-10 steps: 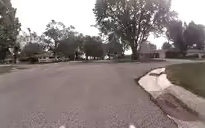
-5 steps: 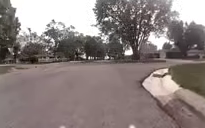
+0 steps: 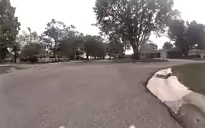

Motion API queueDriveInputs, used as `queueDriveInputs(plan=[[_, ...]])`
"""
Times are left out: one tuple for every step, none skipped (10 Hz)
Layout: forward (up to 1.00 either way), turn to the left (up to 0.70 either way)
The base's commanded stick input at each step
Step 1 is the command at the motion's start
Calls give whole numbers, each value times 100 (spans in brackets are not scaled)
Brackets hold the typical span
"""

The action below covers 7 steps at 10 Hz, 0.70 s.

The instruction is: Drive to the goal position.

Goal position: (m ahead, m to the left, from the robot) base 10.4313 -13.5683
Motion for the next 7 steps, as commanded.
queueDriveInputs(plan=[[50, 0], [50, 0], [50, 0], [50, 0], [50, 0], [50, -1], [50, -2]])
